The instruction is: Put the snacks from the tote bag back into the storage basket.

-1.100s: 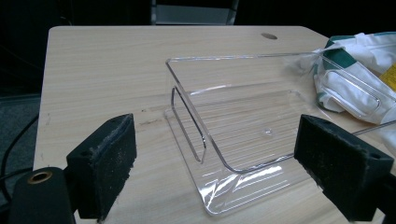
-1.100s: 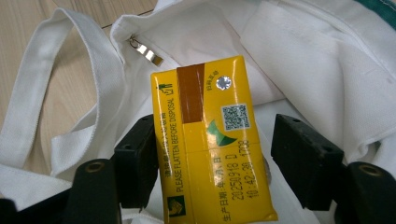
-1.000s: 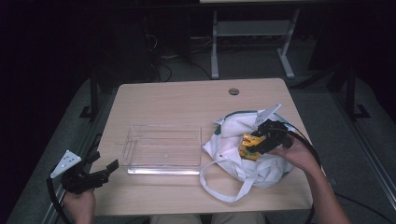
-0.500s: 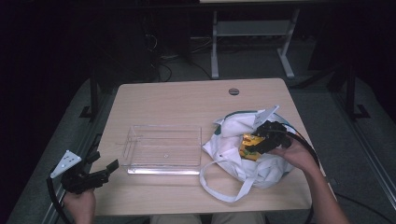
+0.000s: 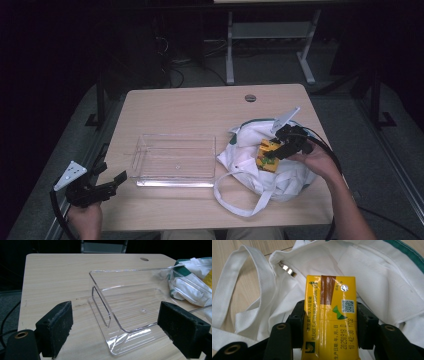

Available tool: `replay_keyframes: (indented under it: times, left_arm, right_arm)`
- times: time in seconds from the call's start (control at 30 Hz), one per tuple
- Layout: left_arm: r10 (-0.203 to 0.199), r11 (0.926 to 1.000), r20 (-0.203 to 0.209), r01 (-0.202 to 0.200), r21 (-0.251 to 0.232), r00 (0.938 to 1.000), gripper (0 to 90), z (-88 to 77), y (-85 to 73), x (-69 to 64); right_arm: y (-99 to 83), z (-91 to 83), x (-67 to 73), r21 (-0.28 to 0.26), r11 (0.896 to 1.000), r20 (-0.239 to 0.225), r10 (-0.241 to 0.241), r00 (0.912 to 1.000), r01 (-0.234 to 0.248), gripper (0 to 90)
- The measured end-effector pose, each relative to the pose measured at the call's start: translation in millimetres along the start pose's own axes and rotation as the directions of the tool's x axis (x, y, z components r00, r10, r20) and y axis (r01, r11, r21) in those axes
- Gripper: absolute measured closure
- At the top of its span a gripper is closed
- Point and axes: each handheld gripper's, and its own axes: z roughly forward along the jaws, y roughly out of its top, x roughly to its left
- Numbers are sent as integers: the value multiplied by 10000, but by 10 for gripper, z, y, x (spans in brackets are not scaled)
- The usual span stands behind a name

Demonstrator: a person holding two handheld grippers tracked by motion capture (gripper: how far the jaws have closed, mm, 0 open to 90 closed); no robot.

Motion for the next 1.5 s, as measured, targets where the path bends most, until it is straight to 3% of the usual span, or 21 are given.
replay_keyframes:
  times: [0.2, 0.63, 1.5]
  left_arm:
    - [-25, 10000, 5, 25, -1, 10000, 126, 2, 0, -2]
    - [-36, 10000, -6, 36, 7, 10000, 126, 3, -1, 0]
    - [-92, 10000, -43, 92, -21, 9999, 126, -3, -4, 7]
  right_arm:
    - [23, -128, -17, -194, 9996, -28, 214, 9998, -214, 517]
    - [126, -364, 16, -263, 9997, 68, 11, 10000, -9, 519]
    - [539, -681, 211, -470, 9954, -113, -841, 9964, 835, 520]
